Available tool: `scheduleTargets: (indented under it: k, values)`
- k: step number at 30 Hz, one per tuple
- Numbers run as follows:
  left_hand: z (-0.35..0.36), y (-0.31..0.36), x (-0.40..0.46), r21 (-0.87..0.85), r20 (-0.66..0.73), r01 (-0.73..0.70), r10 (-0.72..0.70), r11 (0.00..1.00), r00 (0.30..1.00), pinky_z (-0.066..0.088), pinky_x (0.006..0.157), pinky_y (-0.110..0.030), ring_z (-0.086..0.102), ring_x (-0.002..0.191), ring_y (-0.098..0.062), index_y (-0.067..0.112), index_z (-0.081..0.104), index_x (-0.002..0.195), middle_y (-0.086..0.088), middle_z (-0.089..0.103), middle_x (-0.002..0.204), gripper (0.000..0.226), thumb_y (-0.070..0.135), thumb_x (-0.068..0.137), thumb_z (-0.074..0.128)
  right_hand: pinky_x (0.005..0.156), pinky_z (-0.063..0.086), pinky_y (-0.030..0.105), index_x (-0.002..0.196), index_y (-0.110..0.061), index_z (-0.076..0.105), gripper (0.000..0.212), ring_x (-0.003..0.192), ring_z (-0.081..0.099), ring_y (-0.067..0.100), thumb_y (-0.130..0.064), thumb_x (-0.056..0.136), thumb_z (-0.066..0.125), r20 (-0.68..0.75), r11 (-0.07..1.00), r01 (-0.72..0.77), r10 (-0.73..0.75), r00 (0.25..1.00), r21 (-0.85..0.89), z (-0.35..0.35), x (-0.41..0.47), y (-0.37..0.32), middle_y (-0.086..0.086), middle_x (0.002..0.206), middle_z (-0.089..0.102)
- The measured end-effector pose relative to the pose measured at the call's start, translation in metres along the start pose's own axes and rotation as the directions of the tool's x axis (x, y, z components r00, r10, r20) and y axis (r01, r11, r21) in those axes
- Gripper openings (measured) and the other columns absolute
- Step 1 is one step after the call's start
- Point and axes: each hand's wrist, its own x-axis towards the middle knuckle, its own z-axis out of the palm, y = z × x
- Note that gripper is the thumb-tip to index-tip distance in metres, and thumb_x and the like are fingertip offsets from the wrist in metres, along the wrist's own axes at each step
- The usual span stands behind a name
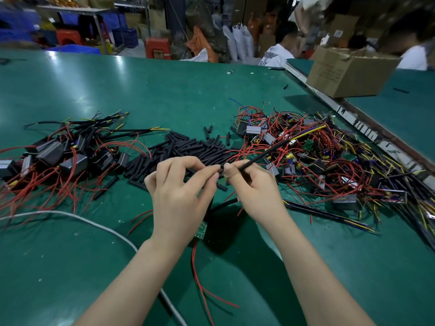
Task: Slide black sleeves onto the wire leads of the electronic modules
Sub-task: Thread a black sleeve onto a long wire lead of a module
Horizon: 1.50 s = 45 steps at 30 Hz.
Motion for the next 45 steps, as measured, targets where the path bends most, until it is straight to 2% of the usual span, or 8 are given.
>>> scheduleTargets:
  k: [4, 8, 16, 24, 28, 32, 40, 45]
  values:
    - [0.001, -0.001, 0.0, -0.002, 0.055, 0.054, -0.054, 0.999, 0.997, 0.028, 0.075, -0.036, 0.045, 0.096, -0.018, 0.028, 0.075, 0.097, 0.006, 0.063, 0.094, 0.016, 0.034, 0.089, 0.061, 0.062, 0.034, 0.019, 0.073, -0.032, 0.06, 0.024, 0.056, 0.05, -0.004, -0.028, 0.096, 0.056, 0.031, 0.998, -0.031, 0.029, 0.999, 0.05, 0.002, -0.002, -0.003, -0.025, 0.052, 0.054]
    - [0.001, 0.0, 0.002, -0.129, 0.174, 0.142, -0.119, 0.981, 0.977, 0.032, 0.074, -0.035, 0.046, 0.096, -0.021, 0.023, 0.075, 0.098, 0.002, 0.061, 0.094, 0.027, 0.038, 0.089, 0.055, 0.074, 0.041, 0.013, 0.085, -0.018, 0.066, 0.014, 0.081, 0.056, -0.002, -0.021, 0.096, 0.057, 0.02, 0.996, 0.083, -0.084, 0.996, 0.02, 0.002, -0.003, -0.004, -0.017, 0.078, 0.06]
    - [-0.006, 0.002, 0.008, -0.272, 0.384, 0.371, -0.253, 0.888, 0.888, 0.041, 0.084, -0.048, 0.048, 0.096, -0.02, 0.022, 0.074, 0.085, 0.008, 0.056, 0.092, 0.023, 0.038, 0.081, 0.058, 0.075, 0.041, 0.02, 0.088, -0.006, 0.066, 0.018, 0.079, 0.053, 0.008, -0.019, 0.095, 0.057, 0.137, 0.94, 0.319, -0.302, 0.943, -0.124, -0.011, 0.004, 0.007, -0.008, 0.082, 0.057]
    - [-0.01, -0.003, 0.014, -0.392, 0.507, 0.488, -0.26, 0.78, 0.822, 0.035, 0.099, -0.048, 0.045, 0.107, -0.01, 0.043, 0.06, 0.077, 0.016, 0.054, 0.095, 0.005, 0.046, 0.078, 0.057, 0.072, 0.04, 0.012, 0.086, -0.012, 0.068, 0.025, 0.077, 0.055, -0.002, -0.034, 0.09, 0.055, 0.094, 0.97, 0.234, -0.227, 0.969, -0.072, -0.008, 0.002, 0.004, -0.02, 0.08, 0.059]
    - [-0.006, -0.009, 0.012, -0.316, 0.488, 0.427, -0.241, 0.847, 0.839, 0.03, 0.096, -0.036, 0.044, 0.112, -0.009, 0.049, 0.059, 0.09, 0.02, 0.056, 0.099, 0.014, 0.053, 0.082, 0.049, 0.072, 0.039, 0.011, 0.081, -0.028, 0.061, 0.016, 0.073, 0.053, -0.008, -0.038, 0.092, 0.054, 0.044, 0.987, 0.133, -0.13, 0.991, -0.086, -0.008, 0.003, 0.005, -0.02, 0.073, 0.057]
    - [-0.001, -0.013, 0.004, -0.12, 0.55, 0.225, -0.124, 0.967, 0.826, 0.014, 0.077, -0.025, 0.04, 0.108, 0.001, 0.041, 0.064, 0.106, 0.025, 0.056, 0.1, 0.048, 0.071, 0.074, 0.044, 0.057, 0.041, 0.019, 0.077, -0.024, 0.061, 0.02, 0.053, 0.049, 0.001, -0.031, 0.094, 0.056, 0.015, 0.968, -0.121, 0.12, 0.993, 0.221, -0.012, 0.006, 0.007, -0.013, 0.059, 0.057]
    - [0.009, -0.01, 0.002, -0.17, 0.519, 0.276, -0.152, 0.946, 0.841, 0.019, 0.08, -0.029, 0.055, 0.093, 0.001, 0.039, 0.063, 0.11, 0.027, 0.059, 0.096, 0.024, 0.041, 0.086, 0.064, 0.05, 0.04, 0.012, 0.077, -0.022, 0.064, 0.019, 0.048, 0.049, 0.003, -0.038, 0.087, 0.06, 0.138, 0.908, -0.197, 0.157, 0.978, 0.368, -0.011, 0.005, 0.005, -0.01, 0.059, 0.06]
    - [0.005, -0.007, 0.004, -0.23, 0.524, 0.336, -0.175, 0.913, 0.834, 0.029, 0.087, -0.035, 0.057, 0.08, -0.004, 0.033, 0.068, 0.089, 0.029, 0.058, 0.079, 0.004, 0.036, 0.086, 0.066, 0.05, 0.038, 0.012, 0.077, -0.018, 0.063, 0.02, 0.051, 0.051, 0.004, -0.034, 0.088, 0.059, 0.14, 0.913, -0.188, 0.146, 0.979, 0.363, -0.012, 0.006, 0.002, -0.009, 0.058, 0.058]
